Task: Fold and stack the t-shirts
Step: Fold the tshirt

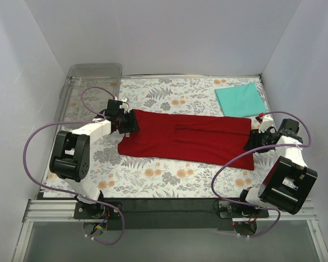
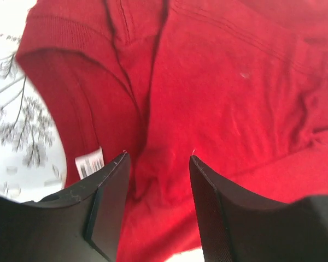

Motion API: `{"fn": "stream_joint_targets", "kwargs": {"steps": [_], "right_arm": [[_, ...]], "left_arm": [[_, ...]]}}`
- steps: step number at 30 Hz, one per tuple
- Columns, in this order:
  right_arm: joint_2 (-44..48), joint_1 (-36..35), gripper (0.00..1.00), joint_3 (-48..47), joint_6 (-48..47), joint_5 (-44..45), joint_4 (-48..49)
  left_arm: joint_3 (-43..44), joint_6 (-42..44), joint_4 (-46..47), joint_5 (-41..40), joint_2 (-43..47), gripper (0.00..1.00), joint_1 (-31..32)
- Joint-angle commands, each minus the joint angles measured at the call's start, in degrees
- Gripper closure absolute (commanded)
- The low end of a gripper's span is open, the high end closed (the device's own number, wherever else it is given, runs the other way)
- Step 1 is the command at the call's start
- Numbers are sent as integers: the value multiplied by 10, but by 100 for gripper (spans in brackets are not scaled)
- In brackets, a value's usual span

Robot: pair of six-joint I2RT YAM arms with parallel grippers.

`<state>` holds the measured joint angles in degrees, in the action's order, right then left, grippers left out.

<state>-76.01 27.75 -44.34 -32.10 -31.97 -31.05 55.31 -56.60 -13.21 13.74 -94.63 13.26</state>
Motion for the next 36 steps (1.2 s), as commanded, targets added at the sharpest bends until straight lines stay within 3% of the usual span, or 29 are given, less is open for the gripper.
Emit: {"fn": "stream_joint_targets", "kwargs": {"steps": [1,7,14,22,30,36], "right_arm": [[2,3,55,3,-2,-16,15],[1,3,55,3,-2,-13,16],[2,3,56,2,-2,-12,16],[2,3,56,3,0,-9,17],[3,3,55,3,0,-8,19],[2,3,55,2,1,-7,20]], "left_arm": [[41,22,-4,-1,-33,56,1],[92,41,-35,1,-74,58,1],[107,51,-50,31,-90,78,1],[128,52,-70,42,-101,72,1],[143,57,-95,4,-121,71,2],[147,61,-96,23,-127,73,5]]}}
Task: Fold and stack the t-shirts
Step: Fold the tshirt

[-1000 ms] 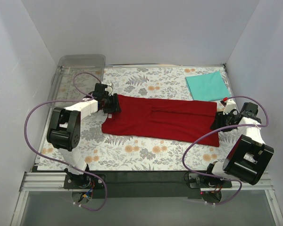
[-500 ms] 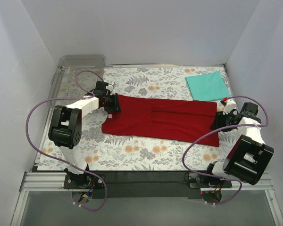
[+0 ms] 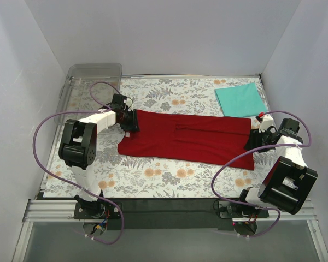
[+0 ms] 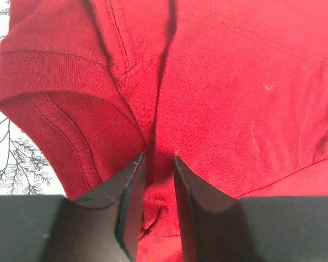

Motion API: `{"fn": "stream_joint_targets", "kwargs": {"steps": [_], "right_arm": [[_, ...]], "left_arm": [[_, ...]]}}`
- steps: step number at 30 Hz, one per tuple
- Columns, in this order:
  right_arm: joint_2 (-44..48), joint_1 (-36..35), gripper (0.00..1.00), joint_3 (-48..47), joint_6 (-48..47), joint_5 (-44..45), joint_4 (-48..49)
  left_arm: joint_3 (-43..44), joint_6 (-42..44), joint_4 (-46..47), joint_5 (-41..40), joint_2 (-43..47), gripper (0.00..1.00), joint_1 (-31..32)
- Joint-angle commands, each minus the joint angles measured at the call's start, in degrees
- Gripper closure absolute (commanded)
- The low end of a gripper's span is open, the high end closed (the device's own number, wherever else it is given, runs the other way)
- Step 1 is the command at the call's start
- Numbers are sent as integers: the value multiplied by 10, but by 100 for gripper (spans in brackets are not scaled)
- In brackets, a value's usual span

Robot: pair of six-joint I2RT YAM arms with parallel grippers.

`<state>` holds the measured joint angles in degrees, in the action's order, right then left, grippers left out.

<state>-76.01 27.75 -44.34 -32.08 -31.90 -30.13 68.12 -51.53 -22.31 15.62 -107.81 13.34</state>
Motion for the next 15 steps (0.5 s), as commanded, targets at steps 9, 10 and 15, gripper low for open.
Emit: {"fn": "stream_joint_targets", "kwargs": {"steps": [9,10,15], "right_arm": [[1,3,55,5,1,-7,11],[1,3,55,5,0,-8,10],[1,3,56,5,-1,-3,12]], "left_arm": [[40,13,9,-33,9,100,7],[45,14,10,-37,8,100,7],[73,20,4,-61,-12,100,7]]}}
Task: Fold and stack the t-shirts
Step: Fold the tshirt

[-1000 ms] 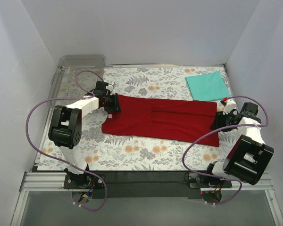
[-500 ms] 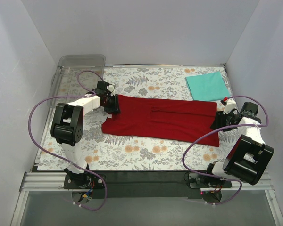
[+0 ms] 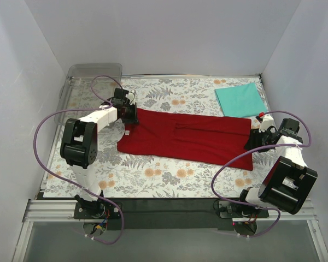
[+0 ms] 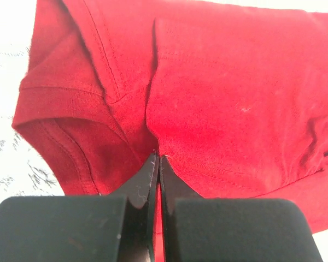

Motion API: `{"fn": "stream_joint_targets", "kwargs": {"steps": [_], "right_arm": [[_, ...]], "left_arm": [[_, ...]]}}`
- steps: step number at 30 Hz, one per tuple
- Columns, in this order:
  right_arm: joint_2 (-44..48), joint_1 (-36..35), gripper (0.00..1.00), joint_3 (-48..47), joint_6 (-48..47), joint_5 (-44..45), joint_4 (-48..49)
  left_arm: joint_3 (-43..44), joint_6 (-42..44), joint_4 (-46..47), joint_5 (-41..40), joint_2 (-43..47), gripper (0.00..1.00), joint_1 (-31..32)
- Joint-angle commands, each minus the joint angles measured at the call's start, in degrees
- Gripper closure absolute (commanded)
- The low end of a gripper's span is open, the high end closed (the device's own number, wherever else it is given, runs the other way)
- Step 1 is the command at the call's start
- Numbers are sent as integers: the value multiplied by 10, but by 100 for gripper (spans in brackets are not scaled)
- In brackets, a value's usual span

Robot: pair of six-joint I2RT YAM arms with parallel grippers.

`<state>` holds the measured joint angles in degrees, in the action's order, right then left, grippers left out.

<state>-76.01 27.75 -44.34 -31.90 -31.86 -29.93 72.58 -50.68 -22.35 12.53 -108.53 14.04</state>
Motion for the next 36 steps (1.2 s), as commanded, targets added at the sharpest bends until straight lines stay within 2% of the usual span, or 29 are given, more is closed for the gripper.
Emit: {"fn": "stream_joint_targets", "kwargs": {"steps": [1,4,5,8,11,13,14,15,16,20,21,22,25,27,30,31,32,33,34,36], "right_arm": [[1,3,55,5,-3,-4,10],[1,3,56,5,-3,-3,10],[0,3,56,5,-3,-4,10],[0,3,55,3,-4,-5,10],[4,3,55,0,-6,-6,10],[13,3,55,-3,-14,-10,8],[16,3,55,-12,-28,-15,7],[18,3,54,-16,-38,-33,6],[21,3,53,-24,-49,-42,1],[-9,-7,47,-92,-135,-114,-53],[-22,-15,45,-135,-152,-133,-80],[-55,-30,43,-156,-171,-138,-99],[-135,-119,42,-261,-221,-131,-150],[-173,-179,41,-312,-229,-138,-158],[-251,-263,39,-438,-208,-126,-161],[-301,-288,39,-510,-197,-120,-164],[-328,-341,40,-554,-162,-114,-166],[-384,-363,40,-593,-142,-108,-166],[-414,-398,40,-676,-122,-109,-166],[-513,-426,40,-763,-53,-114,-167]], "left_arm": [[35,15,1,-32,-11,100,0],[38,16,-6,-34,-15,98,0],[36,16,-7,-37,-14,86,0],[29,12,-5,-46,-5,64,0],[29,8,3,-62,11,59,0],[28,5,16,-63,45,53,0],[27,2,29,-62,57,46,0],[25,2,36,-61,89,45,0],[20,2,43,-57,106,37,0],[-37,4,106,-59,219,27,-1],[-57,-8,119,-66,243,23,-1],[-101,-15,129,-73,297,12,-2],[-186,-39,147,-88,375,2,-6],[-222,-54,133,-77,444,2,-14],[-282,-94,99,-68,523,2,-19],[-296,-109,95,-65,544,2,-19],[-326,-135,88,-61,575,2,-19],[-338,-150,86,-53,593,2,-20],[-351,-158,85,-50,605,2,-20],[-373,-176,74,-51,635,2,-21]]}}
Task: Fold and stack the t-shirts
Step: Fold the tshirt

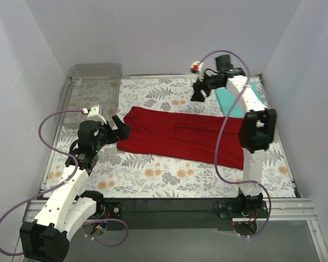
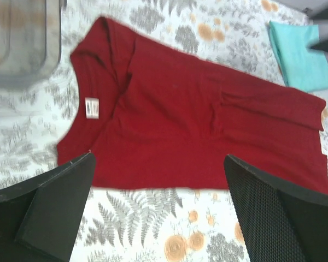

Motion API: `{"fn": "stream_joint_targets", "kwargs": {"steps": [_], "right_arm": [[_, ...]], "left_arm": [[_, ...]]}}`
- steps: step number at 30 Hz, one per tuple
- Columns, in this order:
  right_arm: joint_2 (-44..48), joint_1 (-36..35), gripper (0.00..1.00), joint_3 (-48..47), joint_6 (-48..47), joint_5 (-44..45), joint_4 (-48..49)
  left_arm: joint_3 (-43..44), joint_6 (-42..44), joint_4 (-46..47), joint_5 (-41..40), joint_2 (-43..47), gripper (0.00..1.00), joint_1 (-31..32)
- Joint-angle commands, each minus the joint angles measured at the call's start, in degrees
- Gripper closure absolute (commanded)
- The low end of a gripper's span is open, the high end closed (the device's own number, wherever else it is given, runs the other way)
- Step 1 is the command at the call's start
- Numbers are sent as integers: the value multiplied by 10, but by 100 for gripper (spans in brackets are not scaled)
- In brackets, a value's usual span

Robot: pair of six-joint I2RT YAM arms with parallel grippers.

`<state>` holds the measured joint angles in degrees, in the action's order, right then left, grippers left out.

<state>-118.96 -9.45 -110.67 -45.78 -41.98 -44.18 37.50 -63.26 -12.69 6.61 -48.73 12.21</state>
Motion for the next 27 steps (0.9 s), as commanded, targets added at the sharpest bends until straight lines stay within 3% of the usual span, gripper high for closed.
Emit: {"fn": "stream_joint_targets", "kwargs": {"steps": [1,3,5,10,27], "right_arm": [[-115,-77,40,-146,105,-11,-25],[-193,-96,39,-247,154,1,-20],[-223,-126,38,-270,209,32,3],[-204,-154,34,-163,282,77,150],[-252,-167,35,-162,283,81,107]], "left_arm": [[-27,-54,-25,7,43,2,-3],[-32,-65,-39,9,56,2,-3],[-36,-75,-45,20,60,2,-3],[-53,-95,-48,29,65,3,-3],[-64,-102,-40,38,50,3,-3]]}}
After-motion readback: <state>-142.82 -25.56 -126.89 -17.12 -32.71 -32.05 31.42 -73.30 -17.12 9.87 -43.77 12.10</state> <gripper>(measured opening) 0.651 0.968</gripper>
